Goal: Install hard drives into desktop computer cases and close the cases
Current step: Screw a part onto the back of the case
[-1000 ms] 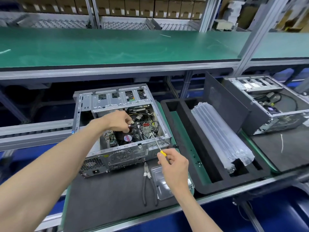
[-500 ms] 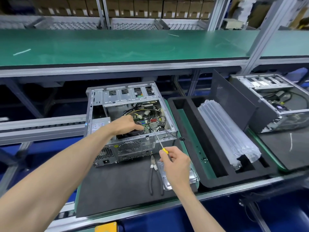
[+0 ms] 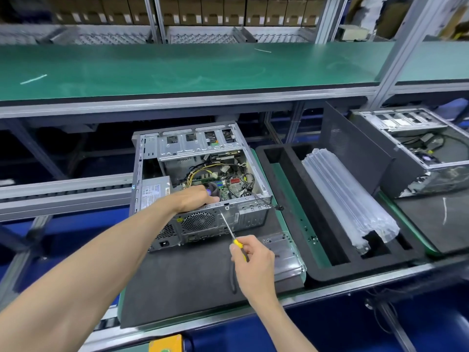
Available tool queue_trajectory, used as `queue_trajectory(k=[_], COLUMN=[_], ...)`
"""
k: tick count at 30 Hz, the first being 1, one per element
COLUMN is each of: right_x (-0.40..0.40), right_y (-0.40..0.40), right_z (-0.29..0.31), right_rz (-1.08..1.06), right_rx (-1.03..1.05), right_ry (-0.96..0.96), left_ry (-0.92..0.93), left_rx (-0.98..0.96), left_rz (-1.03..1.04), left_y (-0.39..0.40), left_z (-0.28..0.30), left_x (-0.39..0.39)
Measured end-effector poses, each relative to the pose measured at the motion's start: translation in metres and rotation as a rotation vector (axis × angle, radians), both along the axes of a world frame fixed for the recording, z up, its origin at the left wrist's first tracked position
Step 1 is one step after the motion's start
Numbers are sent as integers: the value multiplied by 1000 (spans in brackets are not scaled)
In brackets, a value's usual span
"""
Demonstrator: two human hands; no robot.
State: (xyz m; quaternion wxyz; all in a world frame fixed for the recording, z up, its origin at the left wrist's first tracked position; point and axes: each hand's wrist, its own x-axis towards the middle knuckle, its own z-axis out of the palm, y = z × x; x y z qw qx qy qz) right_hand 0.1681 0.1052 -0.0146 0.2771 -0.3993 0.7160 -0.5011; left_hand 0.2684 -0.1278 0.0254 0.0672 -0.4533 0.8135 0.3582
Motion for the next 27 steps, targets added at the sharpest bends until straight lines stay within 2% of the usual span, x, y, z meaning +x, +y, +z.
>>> queue_trajectory(k=[5, 14, 21, 27], right_x=[11, 23, 34, 41], right_y=[1, -6, -5, -4], right_z=[-4, -1, 0, 5], right_rz=[2, -28, -5, -1], right_rx=[14, 46, 34, 65], right_ry=[15, 134, 460, 583], left_ry=[96, 98, 93, 124], left_rx=[92, 88, 98, 166], left_rz=[42, 36, 33, 28], left_y=[-1, -2, -3, 0], left_z=[-3, -4, -3, 1], left_x=[3, 3, 4, 5])
